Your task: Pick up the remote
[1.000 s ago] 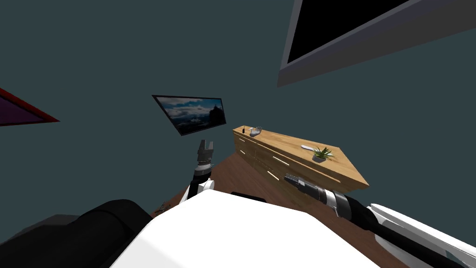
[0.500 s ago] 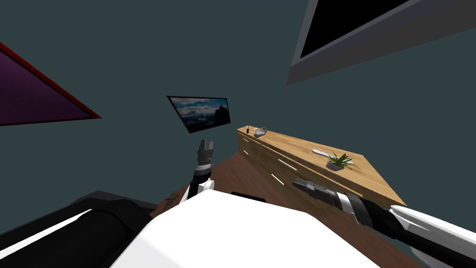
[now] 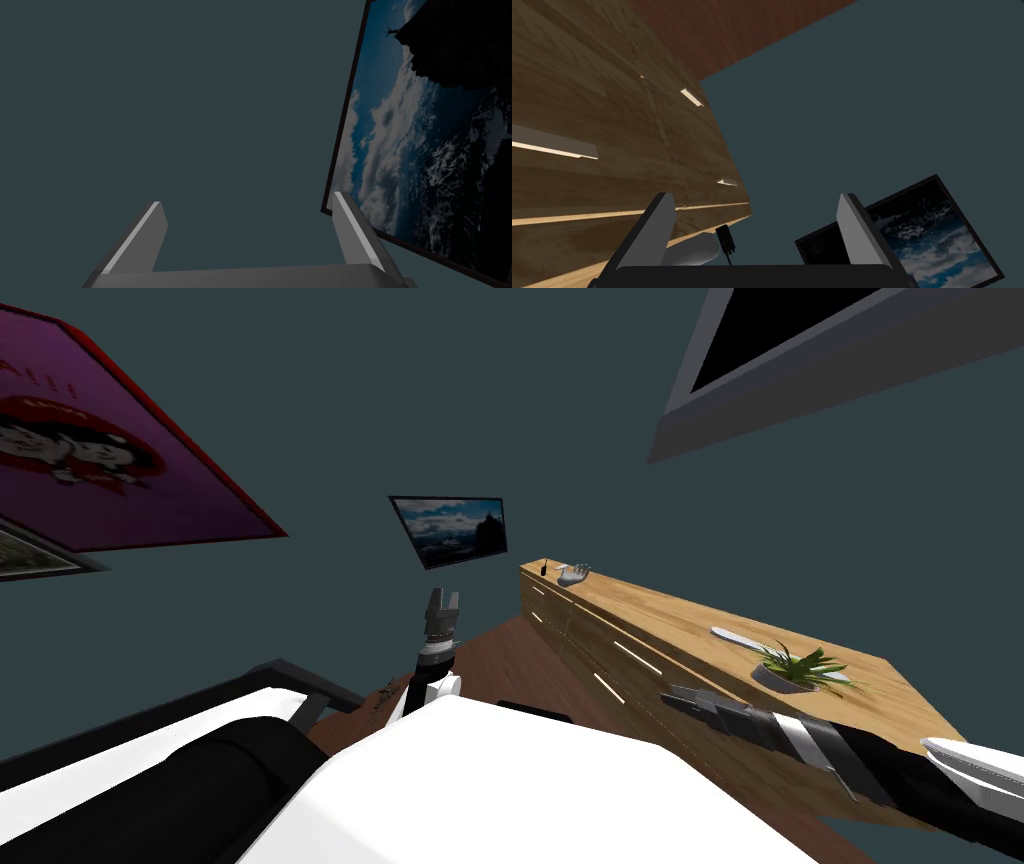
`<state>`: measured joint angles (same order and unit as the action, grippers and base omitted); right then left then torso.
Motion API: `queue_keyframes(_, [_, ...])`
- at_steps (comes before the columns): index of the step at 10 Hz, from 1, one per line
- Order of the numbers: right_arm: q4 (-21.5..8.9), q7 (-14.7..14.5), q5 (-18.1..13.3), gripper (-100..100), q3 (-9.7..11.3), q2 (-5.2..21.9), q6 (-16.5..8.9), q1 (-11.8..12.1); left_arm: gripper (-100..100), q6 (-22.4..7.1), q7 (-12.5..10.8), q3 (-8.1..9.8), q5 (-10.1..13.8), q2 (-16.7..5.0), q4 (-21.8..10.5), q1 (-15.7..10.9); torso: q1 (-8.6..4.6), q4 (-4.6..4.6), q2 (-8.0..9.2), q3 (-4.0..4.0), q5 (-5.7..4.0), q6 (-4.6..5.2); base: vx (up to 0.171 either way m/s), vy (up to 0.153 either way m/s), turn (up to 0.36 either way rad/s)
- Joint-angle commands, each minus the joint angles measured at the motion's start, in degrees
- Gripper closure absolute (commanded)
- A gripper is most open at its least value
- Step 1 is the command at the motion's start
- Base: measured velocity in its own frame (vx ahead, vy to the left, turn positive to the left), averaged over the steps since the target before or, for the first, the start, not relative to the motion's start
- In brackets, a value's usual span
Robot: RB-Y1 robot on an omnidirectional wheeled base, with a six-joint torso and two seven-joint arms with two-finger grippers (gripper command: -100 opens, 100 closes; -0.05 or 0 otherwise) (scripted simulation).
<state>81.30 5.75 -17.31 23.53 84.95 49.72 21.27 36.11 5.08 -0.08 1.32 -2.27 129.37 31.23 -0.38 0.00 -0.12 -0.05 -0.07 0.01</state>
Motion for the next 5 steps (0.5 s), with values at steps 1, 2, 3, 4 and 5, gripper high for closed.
queue_keyframes(1, [-1.1,0.0,-0.6,-100,0.7,1.9,-0.2,-0.1,0,0.0,0.0,0.00,0.0,0.0,0.0,0.0,0.00,0.00,0.00,0.00,0.00,0.00,0.033,-0.065,0.136])
queue_keyframes(2, [-3.5,0.0,-1.5,-100,1.8,4.5,0.1,0.0,0,0.0,0.0,0.01,0.0,0.0,0.0,0.0,-0.01,0.00,0.03,0.01,-0.02,0.09,0.027,-0.072,0.241])
queue_keyframes(3, [-3.7,0.0,-1.5,-100,1.8,4.6,0.1,0.0,0,0.0,0.0,0.00,0.0,0.0,0.0,0.0,-0.05,0.01,0.04,0.02,-0.02,0.03,0.034,-0.074,0.142])
queue_keyframes(4, [-5.6,0.0,-2.3,-100,3.0,6.9,0.3,0.2,0,0.0,0.0,0.01,0.0,0.0,0.0,0.0,-0.06,0.01,0.02,0.01,-0.04,0.08,0.043,-0.110,0.227])
queue_keyframes(5, [-6.2,0.0,-2.3,-100,3.0,7.1,0.3,0.2,0,0.0,0.0,0.01,0.0,0.0,0.0,0.0,-0.19,0.00,-0.01,-0.01,-0.06,0.04,0.040,-0.099,0.142])
